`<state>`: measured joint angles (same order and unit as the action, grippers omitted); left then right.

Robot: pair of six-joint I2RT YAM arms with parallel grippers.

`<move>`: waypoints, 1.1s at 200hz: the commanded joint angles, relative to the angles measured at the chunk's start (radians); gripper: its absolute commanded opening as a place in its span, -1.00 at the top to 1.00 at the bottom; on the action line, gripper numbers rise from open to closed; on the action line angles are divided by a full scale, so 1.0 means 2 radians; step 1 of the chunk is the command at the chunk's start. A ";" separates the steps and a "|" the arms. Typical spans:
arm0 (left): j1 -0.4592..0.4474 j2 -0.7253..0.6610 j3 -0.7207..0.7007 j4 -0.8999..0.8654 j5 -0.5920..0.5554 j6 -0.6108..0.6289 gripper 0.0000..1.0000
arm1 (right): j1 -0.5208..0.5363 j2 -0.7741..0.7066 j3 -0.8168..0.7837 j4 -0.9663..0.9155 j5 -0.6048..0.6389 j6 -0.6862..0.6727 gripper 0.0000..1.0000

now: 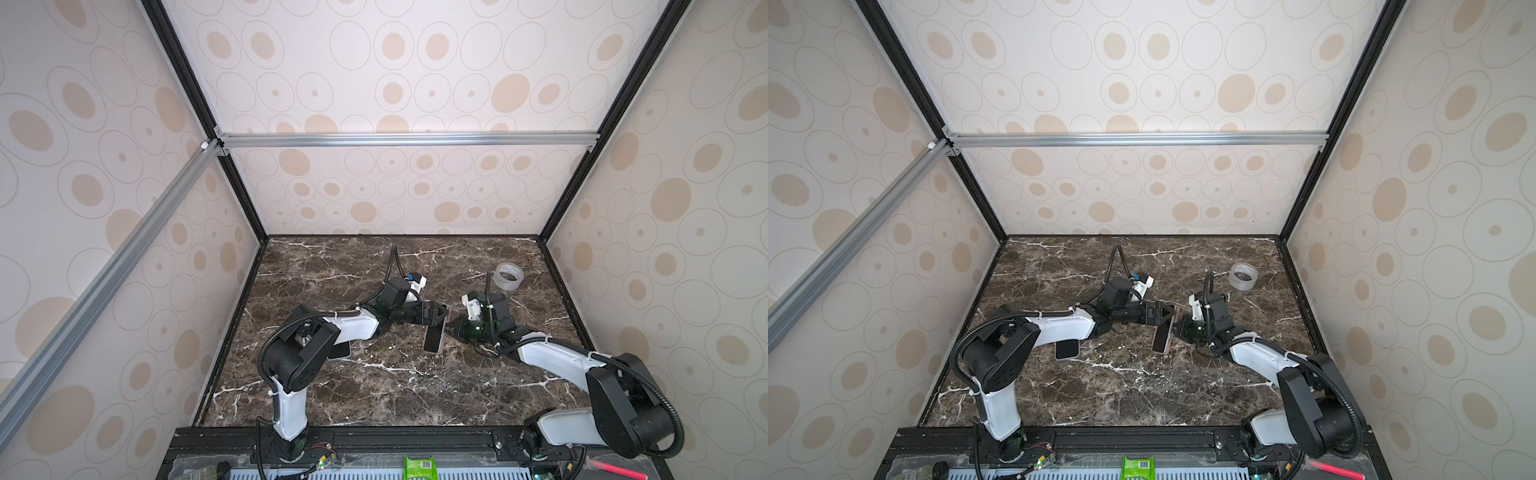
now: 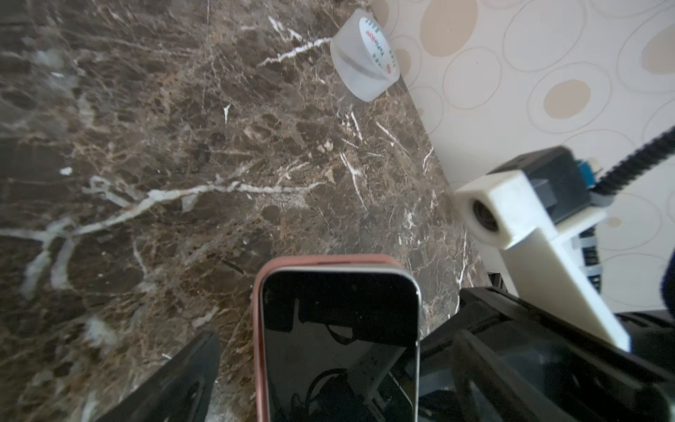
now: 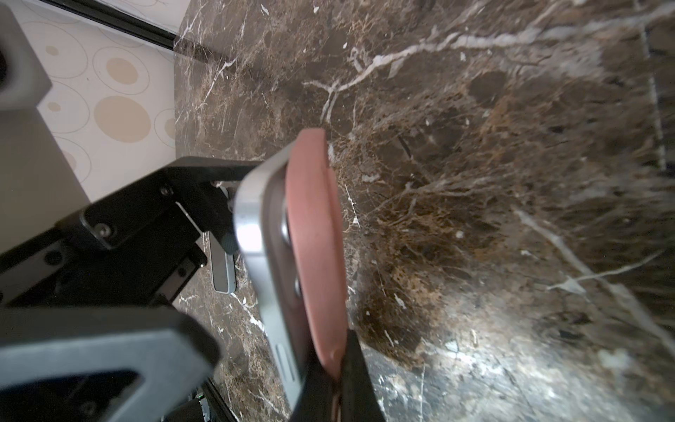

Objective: Take the phone out of the phone case
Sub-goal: Remove the phone case from the phone.

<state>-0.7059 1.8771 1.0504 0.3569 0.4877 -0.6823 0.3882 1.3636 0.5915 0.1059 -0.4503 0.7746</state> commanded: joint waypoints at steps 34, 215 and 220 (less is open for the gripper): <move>-0.058 -0.010 0.086 -0.172 -0.167 0.005 -0.71 | 0.011 0.003 0.034 -0.005 -0.004 -0.010 1.00; -0.083 -0.010 0.094 -0.187 -0.202 -0.011 -0.28 | 0.022 0.002 0.042 -0.033 0.043 -0.001 1.00; -0.082 -0.009 0.094 -0.189 -0.202 -0.011 -0.24 | 0.022 0.002 0.042 -0.033 0.043 -0.002 1.00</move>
<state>-0.8612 1.8755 1.2350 0.0013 0.1032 -0.6979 0.4263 1.3872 0.6498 0.0223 -0.3672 0.7620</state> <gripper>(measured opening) 0.655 0.054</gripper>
